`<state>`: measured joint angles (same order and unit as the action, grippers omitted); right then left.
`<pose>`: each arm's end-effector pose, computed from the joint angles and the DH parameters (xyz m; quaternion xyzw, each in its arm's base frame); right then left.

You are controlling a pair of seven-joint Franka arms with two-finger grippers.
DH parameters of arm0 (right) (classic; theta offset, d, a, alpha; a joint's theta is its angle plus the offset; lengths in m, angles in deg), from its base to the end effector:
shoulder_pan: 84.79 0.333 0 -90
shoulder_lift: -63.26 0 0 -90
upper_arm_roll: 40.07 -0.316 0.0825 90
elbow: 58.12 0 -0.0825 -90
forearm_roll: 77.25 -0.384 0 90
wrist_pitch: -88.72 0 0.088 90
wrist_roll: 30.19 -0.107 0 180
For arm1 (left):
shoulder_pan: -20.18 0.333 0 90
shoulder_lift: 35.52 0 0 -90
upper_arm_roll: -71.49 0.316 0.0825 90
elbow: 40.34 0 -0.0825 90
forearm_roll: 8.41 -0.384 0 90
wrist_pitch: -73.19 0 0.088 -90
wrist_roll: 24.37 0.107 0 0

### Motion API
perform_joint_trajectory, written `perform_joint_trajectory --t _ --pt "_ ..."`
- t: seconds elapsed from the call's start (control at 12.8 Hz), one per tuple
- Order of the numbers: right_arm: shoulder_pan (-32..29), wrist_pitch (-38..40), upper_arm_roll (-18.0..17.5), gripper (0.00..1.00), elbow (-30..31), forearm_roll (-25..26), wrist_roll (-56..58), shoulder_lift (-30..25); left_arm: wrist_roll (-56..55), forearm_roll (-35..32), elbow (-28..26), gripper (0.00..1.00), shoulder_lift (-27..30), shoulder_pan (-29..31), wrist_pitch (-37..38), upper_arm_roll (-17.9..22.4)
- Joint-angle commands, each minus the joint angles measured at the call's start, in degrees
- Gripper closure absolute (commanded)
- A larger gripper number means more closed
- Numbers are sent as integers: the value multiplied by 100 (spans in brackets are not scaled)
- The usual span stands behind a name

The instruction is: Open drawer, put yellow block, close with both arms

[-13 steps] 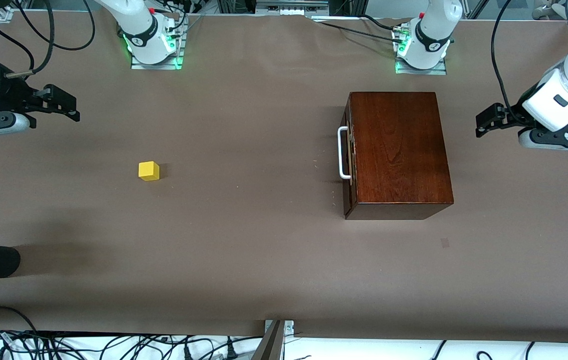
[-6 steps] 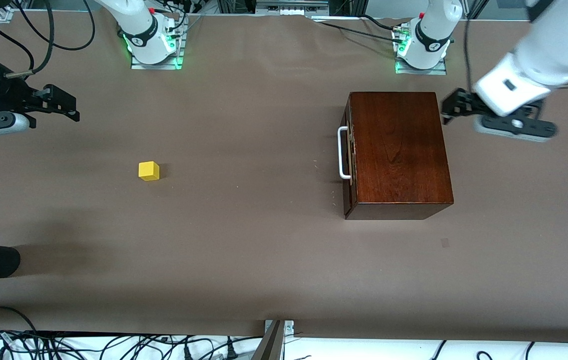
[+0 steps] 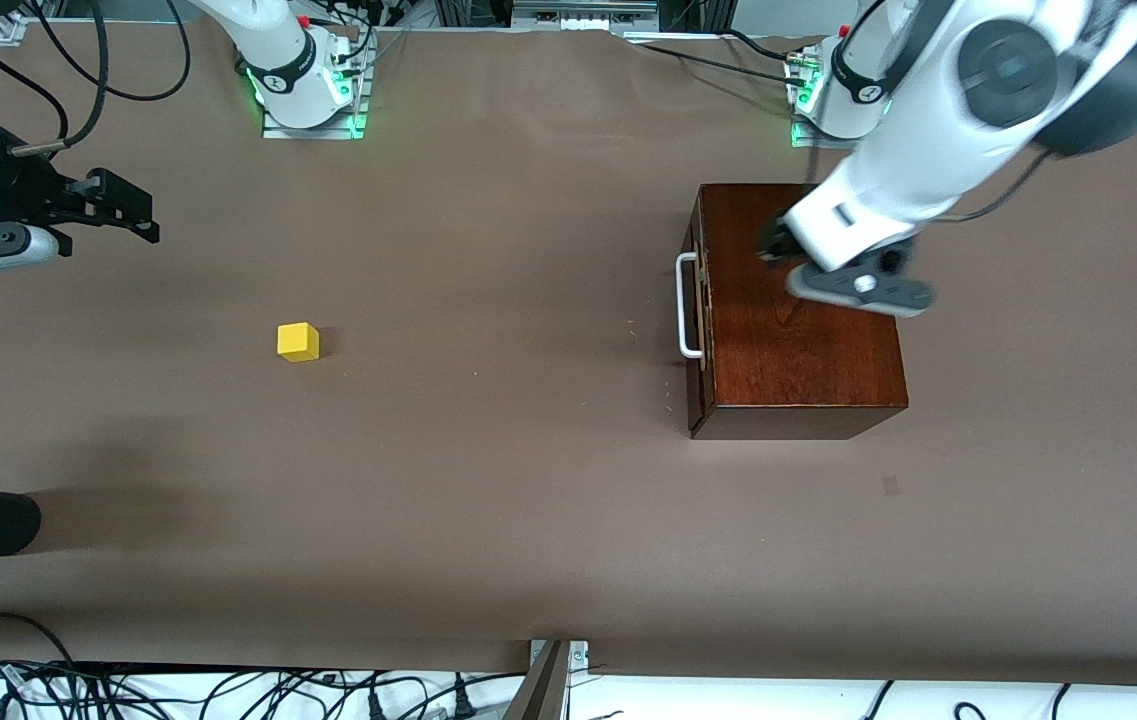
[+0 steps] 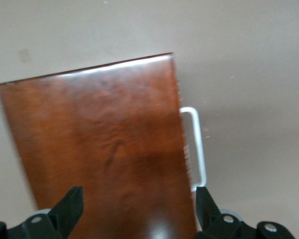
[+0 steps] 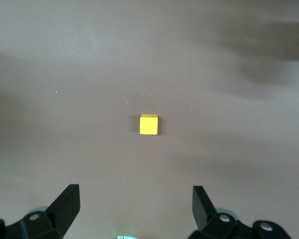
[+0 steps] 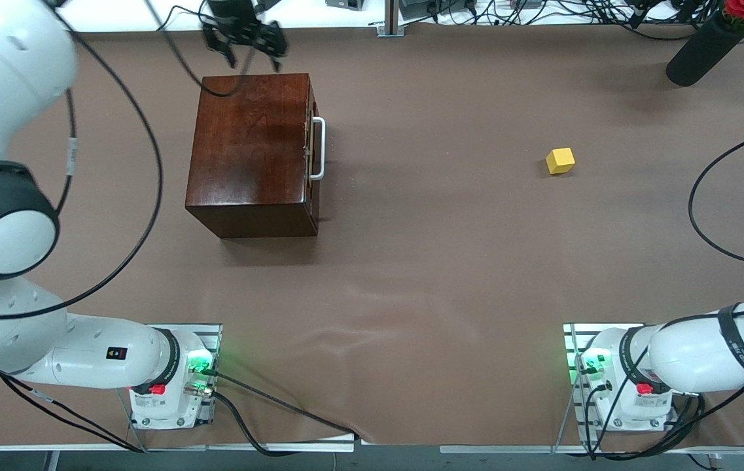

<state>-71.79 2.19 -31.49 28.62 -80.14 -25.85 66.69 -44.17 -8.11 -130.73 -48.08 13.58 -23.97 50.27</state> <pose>0.5640 0.0519 0.6129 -0.9963 -0.0770 0.0314 0.0207 0.5535 -0.2711 0.5109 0.9959 -0.0670 -0.0564 0.0211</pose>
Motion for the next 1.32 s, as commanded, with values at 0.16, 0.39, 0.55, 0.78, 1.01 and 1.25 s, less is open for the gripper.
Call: perform_joint_trajectory --t 0.16,0.39,0.55,0.78,1.01,1.25 --pt "10 93 21 0 -139 -81 -82 35 -1347 -1379 531 0 -983 -1349 -198 -31" --pt "10 58 13 0 -139 -81 -91 44 -2349 -2312 514 0 -1405 -2045 -233 -14" --pt "10 40 4 0 -148 -72 -91 53 -2650 -2393 356 0 -1687 -2038 -242 -14" --pt "19 -21 -5 0 -148 -72 -91 62 -2975 -2393 320 0 -1916 -2064 -303 -14" --pt "19 -22 -31 0 -148 -81 -91 62 -2985 -2437 268 0 -2136 -2055 -487 13" --pt "27 -22 -49 0 -148 -89 -91 62 -3003 -2665 241 0 -2285 -2055 -497 13"
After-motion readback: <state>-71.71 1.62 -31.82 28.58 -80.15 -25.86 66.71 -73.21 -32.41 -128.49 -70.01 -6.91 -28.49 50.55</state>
